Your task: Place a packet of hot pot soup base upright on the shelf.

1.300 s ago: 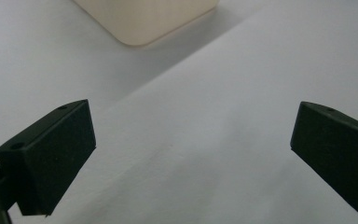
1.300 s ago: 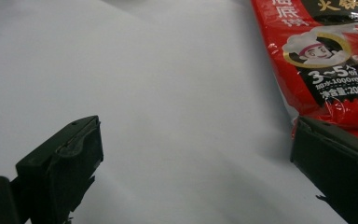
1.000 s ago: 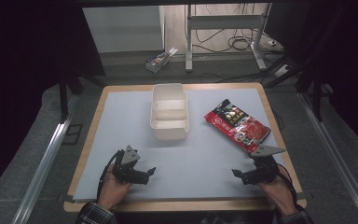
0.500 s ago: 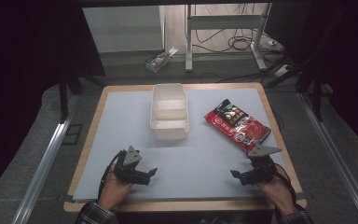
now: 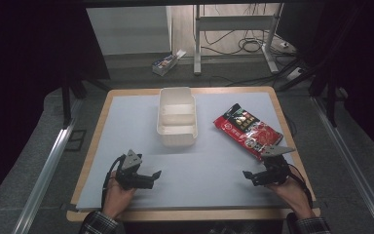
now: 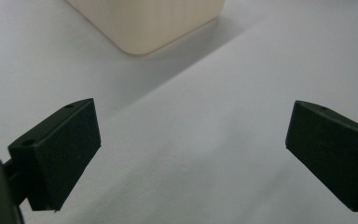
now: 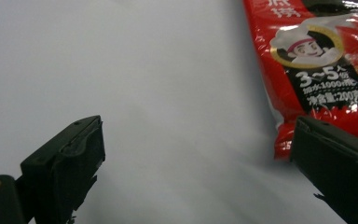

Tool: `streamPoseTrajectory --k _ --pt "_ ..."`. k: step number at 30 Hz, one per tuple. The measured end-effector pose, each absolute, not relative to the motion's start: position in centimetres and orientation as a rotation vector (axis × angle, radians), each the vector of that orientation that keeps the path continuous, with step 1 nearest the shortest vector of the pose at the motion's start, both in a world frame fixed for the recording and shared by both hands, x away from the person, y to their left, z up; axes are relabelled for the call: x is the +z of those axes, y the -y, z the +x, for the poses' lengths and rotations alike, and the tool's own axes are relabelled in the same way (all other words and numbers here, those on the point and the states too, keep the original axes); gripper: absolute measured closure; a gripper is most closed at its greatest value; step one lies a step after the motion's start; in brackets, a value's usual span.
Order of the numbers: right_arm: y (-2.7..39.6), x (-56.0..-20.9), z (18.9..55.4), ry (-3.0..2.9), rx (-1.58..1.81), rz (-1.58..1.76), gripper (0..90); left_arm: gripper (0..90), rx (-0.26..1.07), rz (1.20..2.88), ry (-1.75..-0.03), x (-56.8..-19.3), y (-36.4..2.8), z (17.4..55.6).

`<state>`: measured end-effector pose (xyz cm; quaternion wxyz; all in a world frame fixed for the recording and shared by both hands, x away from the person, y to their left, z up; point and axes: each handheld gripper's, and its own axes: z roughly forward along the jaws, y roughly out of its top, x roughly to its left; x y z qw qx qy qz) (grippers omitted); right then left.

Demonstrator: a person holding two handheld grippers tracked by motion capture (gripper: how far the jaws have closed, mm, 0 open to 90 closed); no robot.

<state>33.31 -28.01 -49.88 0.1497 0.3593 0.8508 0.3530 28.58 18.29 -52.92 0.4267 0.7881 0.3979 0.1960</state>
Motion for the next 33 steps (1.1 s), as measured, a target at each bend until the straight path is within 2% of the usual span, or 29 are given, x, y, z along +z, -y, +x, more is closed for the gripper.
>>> streamPoseTrajectory --k 2,4,6,7,10,12,13,15,17,19,20,21,24,27,33 --pt "27.7 -49.5 33.4 -2.431 1.009 1.019 4.4 2.8 0.489 1.969 -0.986 -52.9 -18.2 28.5" --pt "27.3 -49.1 33.5 -2.417 0.992 1.003 8.9 2.8 0.494 1.982 -0.973 -52.9 -18.0 28.5" --pt "27.2 -48.6 34.0 -2.404 0.992 1.02 20.1 2.4 0.501 2.0 -0.964 -52.9 -17.8 28.4" --pt "27.2 -48.6 34.0 -2.404 0.992 1.02 20.1 2.4 0.507 2.009 -0.958 -52.9 -17.7 28.4" --pt "27.7 -48.2 35.1 -2.406 1.009 1.045 34.3 2.4 0.522 2.032 -0.942 -53.0 -17.4 28.4" --pt "27.8 -48.1 35.3 -2.403 1.003 1.046 36.8 2.4 0.524 2.032 -0.94 -53.0 -17.4 28.4" --pt "28.0 -47.9 35.9 -2.393 1.002 1.055 41.8 2.4 0.526 2.029 -0.937 -53.0 -17.4 28.4" --pt "28.2 -47.7 36.3 -2.397 1.003 1.049 46.1 2.4 0.526 2.03 -0.936 -53.0 -17.4 28.3" --pt "28.2 -47.6 36.5 -2.399 1.002 1.044 47.9 2.4 0.529 2.035 -0.933 -53.0 -17.4 28.3" --pt "28.3 -47.4 37.2 -2.425 0.991 1.024 57.1 2.3 0.532 2.038 -0.933 -53.1 -17.3 28.3" --pt "28.3 -47.4 37.2 -2.425 0.991 1.024 57.1 2.3 0.534 2.041 -0.931 -53.1 -17.3 28.3" --pt "28.4 -47.4 37.9 -2.438 0.971 1.012 63.7 2.2 0.536 2.042 -0.932 -53.1 -17.3 28.3" --pt "28.5 -47.3 38.4 -2.443 0.961 1.014 68.4 2.3 0.538 2.043 -0.934 -53.0 -17.3 28.3" --pt "29.1 -47.1 39.8 -2.44 0.962 1.008 79.4 2.5 0.537 2.034 -0.942 -53.0 -17.4 28.3" --pt "29.9 -46.7 42.0 -2.412 0.969 1.047 89.0 2.6 0.538 2.043 -0.947 -52.9 -17.3 28.2"
